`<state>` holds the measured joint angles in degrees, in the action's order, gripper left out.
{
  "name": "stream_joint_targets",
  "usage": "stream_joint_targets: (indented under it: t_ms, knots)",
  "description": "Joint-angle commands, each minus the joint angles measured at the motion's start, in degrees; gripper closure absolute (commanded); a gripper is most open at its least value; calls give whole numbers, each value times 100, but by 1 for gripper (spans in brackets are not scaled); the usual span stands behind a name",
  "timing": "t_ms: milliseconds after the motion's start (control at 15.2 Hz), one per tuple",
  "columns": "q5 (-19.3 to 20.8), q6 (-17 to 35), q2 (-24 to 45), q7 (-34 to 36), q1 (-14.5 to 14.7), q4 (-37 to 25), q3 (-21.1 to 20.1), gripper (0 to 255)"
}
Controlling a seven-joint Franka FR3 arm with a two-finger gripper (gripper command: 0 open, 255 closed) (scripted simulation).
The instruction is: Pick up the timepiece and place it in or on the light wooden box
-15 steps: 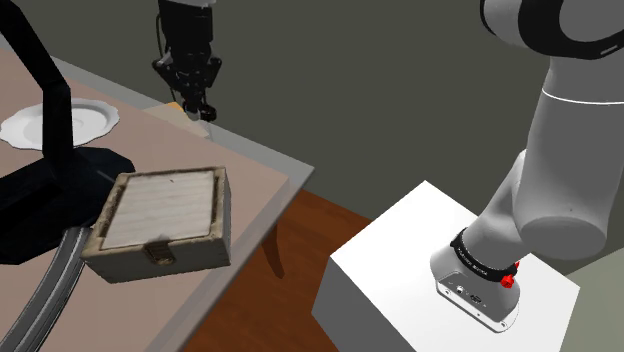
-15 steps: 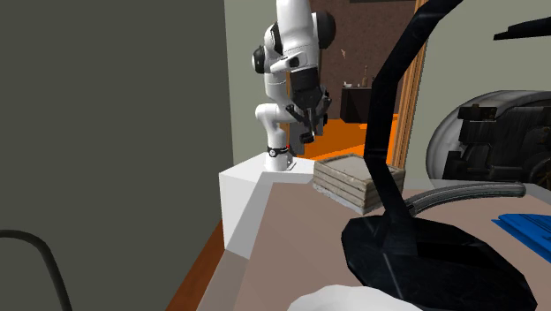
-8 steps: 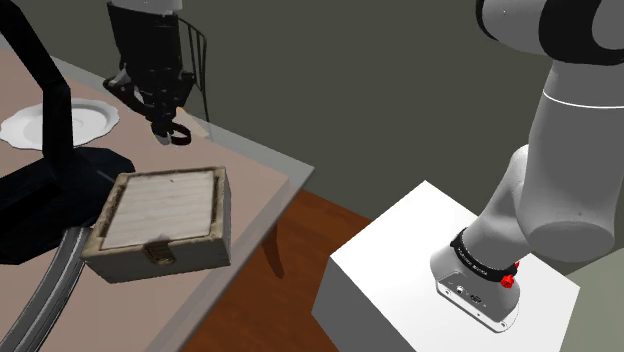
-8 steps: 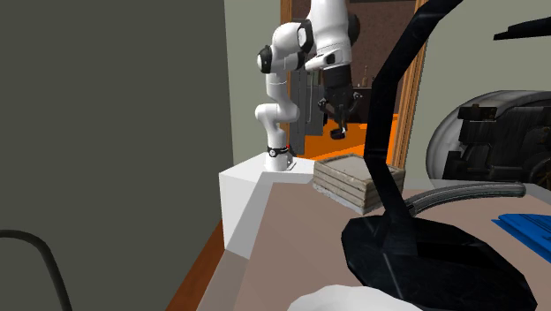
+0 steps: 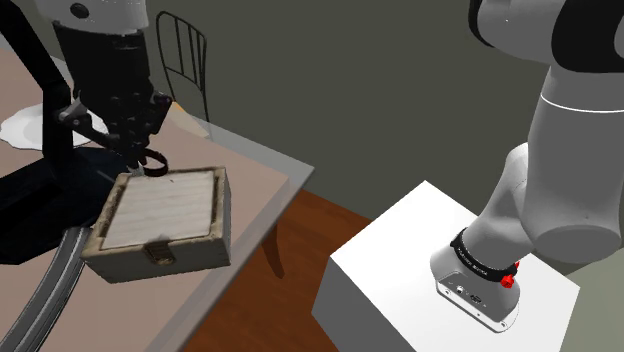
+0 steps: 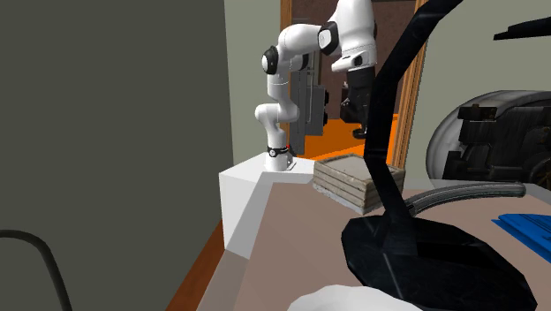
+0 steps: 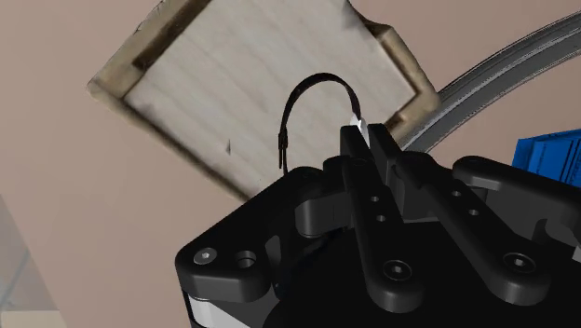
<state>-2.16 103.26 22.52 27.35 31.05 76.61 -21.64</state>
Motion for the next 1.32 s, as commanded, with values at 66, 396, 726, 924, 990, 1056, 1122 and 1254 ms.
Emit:
stream_joint_targets:
  t_ms: [66,396,726,924,990,1056,1122,1254]
  knots:
    - [-5,225,-7,-13,-6,232,2,255]
    - [-16,606,-6,-60,-29,617,10,255]
    - [-14,970,32,-101,-42,949,20,255]
    - [-10,1156,63,-120,-45,1106,26,255]
    - [-9,1155,64,-120,-45,1105,27,255]
    - [-9,1155,65,-120,-44,1104,27,255]
    - [-9,1155,65,-120,-44,1104,27,255]
    - [-9,1155,65,-120,-44,1104,27,255]
